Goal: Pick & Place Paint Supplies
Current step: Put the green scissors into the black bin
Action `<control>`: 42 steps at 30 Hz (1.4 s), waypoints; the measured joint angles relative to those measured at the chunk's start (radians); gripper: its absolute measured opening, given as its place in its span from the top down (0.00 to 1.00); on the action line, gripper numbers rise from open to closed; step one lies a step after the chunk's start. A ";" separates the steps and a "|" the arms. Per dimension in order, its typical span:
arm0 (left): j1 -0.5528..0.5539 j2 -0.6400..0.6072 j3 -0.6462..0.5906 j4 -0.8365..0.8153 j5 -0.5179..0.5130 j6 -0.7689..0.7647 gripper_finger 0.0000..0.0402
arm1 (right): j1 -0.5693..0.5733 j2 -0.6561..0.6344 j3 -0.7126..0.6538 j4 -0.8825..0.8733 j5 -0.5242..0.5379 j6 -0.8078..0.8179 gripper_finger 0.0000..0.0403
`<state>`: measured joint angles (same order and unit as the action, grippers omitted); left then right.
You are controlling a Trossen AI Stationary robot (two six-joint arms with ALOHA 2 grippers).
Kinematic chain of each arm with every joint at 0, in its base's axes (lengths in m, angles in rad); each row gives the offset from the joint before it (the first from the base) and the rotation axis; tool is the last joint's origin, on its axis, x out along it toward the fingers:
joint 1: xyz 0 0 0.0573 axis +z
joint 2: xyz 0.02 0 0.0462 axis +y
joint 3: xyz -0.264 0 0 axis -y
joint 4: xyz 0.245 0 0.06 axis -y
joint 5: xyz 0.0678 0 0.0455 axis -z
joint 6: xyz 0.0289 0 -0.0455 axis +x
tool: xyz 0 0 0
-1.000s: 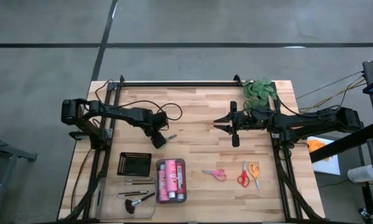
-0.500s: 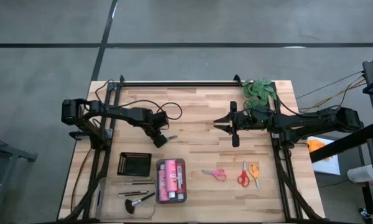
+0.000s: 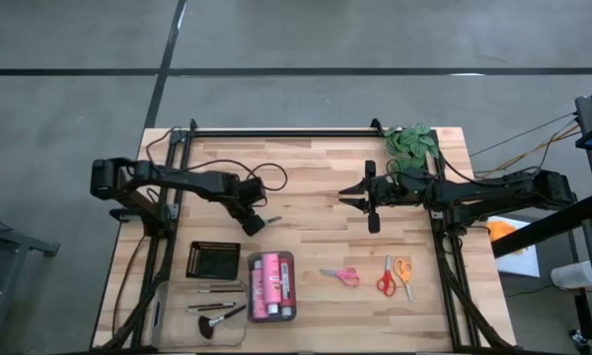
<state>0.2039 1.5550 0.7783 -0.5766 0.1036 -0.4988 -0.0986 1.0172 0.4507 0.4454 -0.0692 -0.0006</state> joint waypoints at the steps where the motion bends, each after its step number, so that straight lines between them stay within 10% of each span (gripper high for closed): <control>1: 0.001 -0.013 0.000 -0.007 0.001 0.000 0.99 | 0.000 0.000 0.000 0.000 0.000 0.000 0.79; 23: -0.042 -0.460 0.001 -0.386 0.153 -0.293 0.99 | 0.000 0.000 0.000 0.000 0.000 0.000 0.79; 42: -0.490 -0.576 0.001 -0.632 0.046 -0.638 0.99 | 0.000 0.000 0.000 0.000 0.000 0.000 0.79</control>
<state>-0.2865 0.9794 0.7795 -1.2084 0.1495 -1.1371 -0.0986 1.0172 0.4507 0.4454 -0.0692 -0.0006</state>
